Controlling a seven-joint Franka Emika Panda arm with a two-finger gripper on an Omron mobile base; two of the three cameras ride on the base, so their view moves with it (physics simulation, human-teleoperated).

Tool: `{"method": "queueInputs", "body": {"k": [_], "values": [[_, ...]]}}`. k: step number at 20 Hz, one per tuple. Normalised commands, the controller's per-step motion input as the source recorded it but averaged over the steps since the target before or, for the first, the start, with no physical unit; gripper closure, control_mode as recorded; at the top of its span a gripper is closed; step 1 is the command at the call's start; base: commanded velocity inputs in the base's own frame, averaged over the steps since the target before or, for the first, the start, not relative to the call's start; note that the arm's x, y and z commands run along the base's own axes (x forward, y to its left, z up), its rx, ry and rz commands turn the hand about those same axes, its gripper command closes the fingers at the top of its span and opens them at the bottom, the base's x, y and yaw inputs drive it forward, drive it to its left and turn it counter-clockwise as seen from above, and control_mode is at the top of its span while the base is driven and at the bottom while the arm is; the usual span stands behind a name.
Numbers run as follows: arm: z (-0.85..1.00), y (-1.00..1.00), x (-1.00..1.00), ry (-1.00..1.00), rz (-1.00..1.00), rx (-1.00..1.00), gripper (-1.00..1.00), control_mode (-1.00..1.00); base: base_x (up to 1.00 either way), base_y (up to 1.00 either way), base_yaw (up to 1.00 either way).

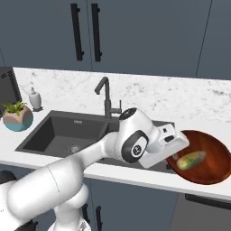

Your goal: Pick the cucumber from the sink and place it in the bowl. Then pick the bowl and place it in the microwave. Then close the microwave door and press the start button.

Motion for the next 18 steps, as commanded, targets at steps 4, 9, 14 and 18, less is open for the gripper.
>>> {"method": "queueInputs", "body": {"k": [4, 9, 14, 18], "values": [[0.3, 0.56, -0.35, 0.0, 0.18, 0.0, 1.0, -1.0, 0.0, 0.0, 0.0], [0.35, 0.48, -0.31, 0.0, 0.19, 0.0, 1.0, -1.0, 0.0, 0.0, 0.0], [0.4, 0.41, -0.24, 0.0, 0.19, 0.0, 1.0, -1.0, 0.0, 0.0, 0.0], [0.42, 0.37, -0.23, 0.0, 0.18, 0.0, 1.0, -1.0, 0.0, 0.0, 0.0]]}}
